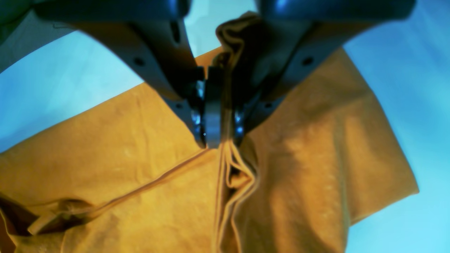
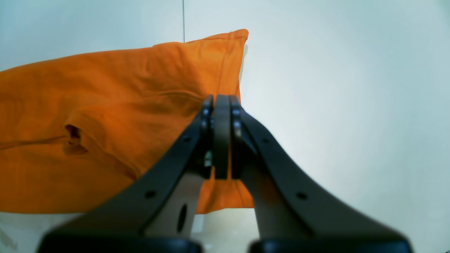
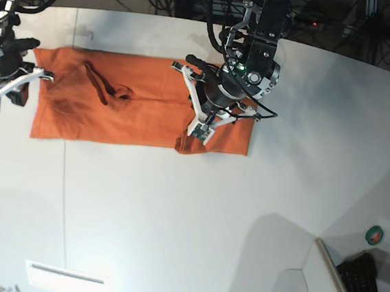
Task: Layout the t-shirt on the table in an organized manner, then fold the t-shirt properly
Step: 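Lower the folded end onto the strip and release with the left gripper, then lift the left gripper away and reposition both grippers at the strip ends, then grasp the strip end with the right gripper and fold it toward the left gripper, then press the folded bundle with the right gripper and release it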
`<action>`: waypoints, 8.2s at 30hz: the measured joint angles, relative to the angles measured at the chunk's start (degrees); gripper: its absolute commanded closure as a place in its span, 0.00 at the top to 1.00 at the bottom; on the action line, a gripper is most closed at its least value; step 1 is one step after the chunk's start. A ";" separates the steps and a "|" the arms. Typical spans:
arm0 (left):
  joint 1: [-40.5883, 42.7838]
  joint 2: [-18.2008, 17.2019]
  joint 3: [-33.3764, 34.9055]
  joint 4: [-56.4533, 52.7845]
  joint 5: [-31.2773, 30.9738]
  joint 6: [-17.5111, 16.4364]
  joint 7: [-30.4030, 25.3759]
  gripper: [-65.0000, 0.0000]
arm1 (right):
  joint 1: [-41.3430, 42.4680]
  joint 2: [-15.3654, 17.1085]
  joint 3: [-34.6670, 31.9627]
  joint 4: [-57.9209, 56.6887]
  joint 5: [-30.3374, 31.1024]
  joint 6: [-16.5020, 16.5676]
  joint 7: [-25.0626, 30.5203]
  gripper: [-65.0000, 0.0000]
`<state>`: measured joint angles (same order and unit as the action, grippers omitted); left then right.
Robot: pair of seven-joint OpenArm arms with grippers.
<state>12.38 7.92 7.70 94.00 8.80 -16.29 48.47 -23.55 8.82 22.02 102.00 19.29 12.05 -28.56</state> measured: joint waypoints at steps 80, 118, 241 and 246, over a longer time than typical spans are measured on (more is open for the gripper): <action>4.74 -11.89 -17.25 -11.02 -25.64 0.26 -14.86 0.00 | 24.17 -6.29 25.40 -35.36 1.31 27.89 -23.17 0.68; 2.62 -14.62 -19.23 -11.65 -25.55 0.42 -14.93 0.00 | 26.64 -5.81 25.38 -40.79 0.76 28.04 -23.34 0.03; 13.40 -16.68 -45.64 -7.63 -30.99 -12.28 -12.61 0.00 | 17.31 -12.15 -47.41 -10.21 -0.11 -10.80 -9.53 0.00; 13.18 -16.65 -46.82 -7.48 -31.17 -13.18 -11.56 0.00 | 17.16 -12.26 -47.43 -10.93 -0.04 -10.80 -9.49 0.00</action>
<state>25.56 -8.73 -39.11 86.52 -22.37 -29.47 36.91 -6.39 -3.44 -25.41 91.07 19.25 1.26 -38.04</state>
